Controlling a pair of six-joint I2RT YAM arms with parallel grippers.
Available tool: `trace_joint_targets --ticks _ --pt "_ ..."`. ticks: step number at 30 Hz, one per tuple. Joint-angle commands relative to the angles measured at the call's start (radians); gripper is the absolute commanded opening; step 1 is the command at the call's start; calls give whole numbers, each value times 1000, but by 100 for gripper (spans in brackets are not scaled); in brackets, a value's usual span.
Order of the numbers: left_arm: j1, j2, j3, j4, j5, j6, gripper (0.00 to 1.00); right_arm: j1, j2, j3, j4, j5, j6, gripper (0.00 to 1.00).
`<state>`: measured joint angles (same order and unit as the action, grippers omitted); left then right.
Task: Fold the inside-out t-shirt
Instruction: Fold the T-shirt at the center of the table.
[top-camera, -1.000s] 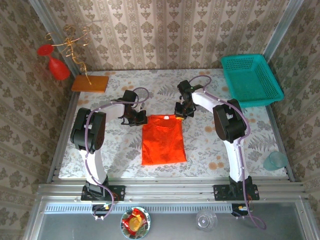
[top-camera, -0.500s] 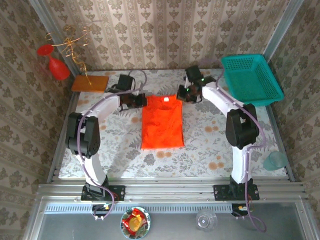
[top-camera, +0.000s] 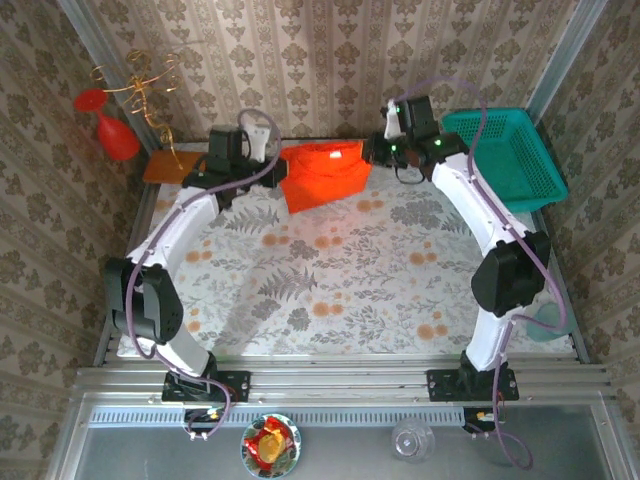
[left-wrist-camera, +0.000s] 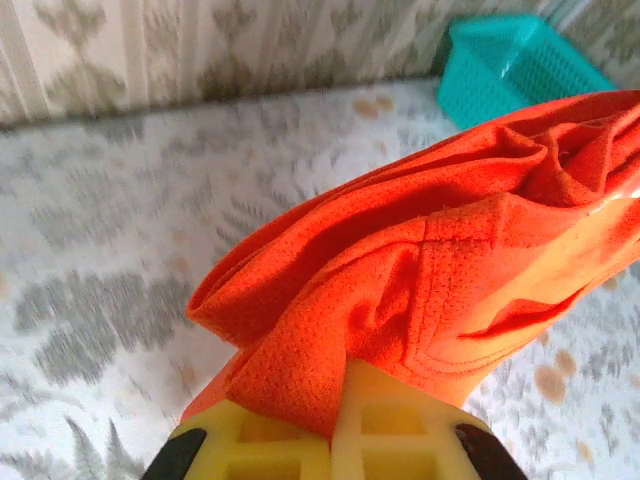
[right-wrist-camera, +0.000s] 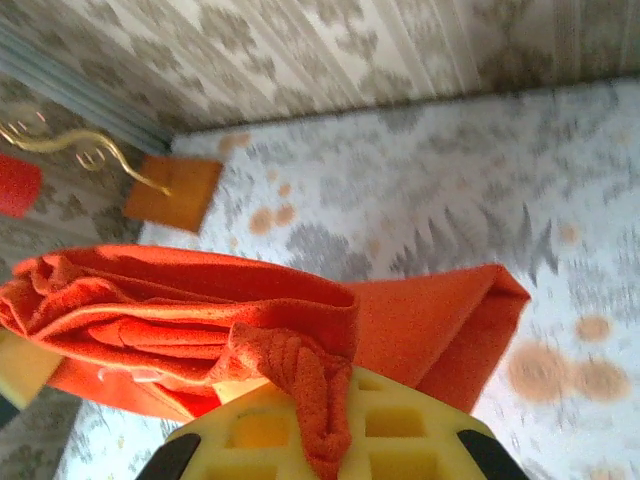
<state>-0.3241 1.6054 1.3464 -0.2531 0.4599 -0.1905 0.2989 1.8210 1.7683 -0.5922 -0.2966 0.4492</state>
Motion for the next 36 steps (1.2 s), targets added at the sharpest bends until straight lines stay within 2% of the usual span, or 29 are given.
trace_joint_targets --ticks 1,4,8,13,19,23,30,36 --pt "-5 -99 -196 112 83 -53 0 18 -96 -199 50 -40 29 0" --pt "-32 -224 -369 157 86 -105 0 53 -202 -391 97 -49 68 0" --pt "-78 -368 -532 171 92 -166 0 126 -317 -563 97 -29 111 0" --pt "-106 -429 -635 113 51 -185 0 183 -353 -665 120 -13 172 0" --pt "-93 -351 -593 10 -98 -145 0 184 -262 -618 126 1 173 0" --pt "-62 -256 -533 -7 -135 -115 0 174 -174 -530 108 26 153 0" --pt "-15 -77 -406 -3 -95 -59 0 126 -2 -417 92 8 138 0" --pt "-4 42 -304 6 -23 -14 0 89 95 -406 102 1 137 0"
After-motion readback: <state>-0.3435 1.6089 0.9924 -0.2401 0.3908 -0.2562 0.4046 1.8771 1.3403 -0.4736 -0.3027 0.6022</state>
